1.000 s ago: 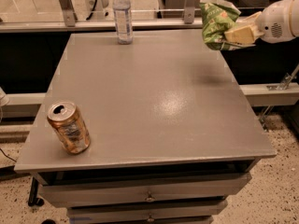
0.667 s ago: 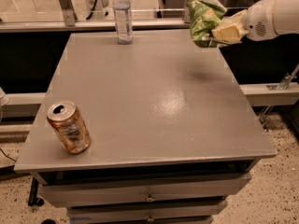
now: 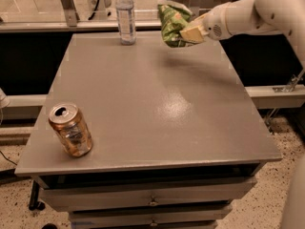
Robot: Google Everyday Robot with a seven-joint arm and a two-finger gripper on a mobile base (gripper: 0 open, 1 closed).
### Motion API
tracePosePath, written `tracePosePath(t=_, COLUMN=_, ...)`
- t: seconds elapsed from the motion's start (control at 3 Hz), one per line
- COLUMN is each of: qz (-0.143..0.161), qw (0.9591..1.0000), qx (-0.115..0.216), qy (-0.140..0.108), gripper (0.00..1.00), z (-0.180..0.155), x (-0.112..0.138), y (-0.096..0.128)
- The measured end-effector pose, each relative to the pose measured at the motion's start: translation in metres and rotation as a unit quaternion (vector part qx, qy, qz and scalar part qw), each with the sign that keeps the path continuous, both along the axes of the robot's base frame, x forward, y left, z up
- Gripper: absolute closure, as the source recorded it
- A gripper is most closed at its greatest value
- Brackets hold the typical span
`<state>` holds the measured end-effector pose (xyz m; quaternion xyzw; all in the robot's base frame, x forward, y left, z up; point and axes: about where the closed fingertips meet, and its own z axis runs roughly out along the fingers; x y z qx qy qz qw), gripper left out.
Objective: Move green jalapeno chip bag near blue plastic bottle
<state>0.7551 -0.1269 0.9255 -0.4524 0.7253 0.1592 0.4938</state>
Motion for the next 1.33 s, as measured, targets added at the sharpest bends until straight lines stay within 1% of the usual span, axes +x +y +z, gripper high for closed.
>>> tracePosePath(t=0.33, qz=-0.008, qw=0.9999, qx=0.007, qy=0.012, gripper=1.00, z=-0.024, x=0.039, y=0.023)
tracePosePath(t=0.67, qz=-0.019, qw=0.9994, qx=0.015, qy=0.025, gripper=1.00, z=-0.039, x=0.070, y=0.043)
tracePosePath(t=1.0, qz=-0.018, qw=0.9991, qx=0.019, qy=0.032, gripper=1.00, z=-0.042, x=0.085, y=0.062)
tracePosePath(t=1.33, qz=-0.011, qw=0.9988, qx=0.019, qy=0.043, gripper=1.00, z=-0.046, x=0.088, y=0.077)
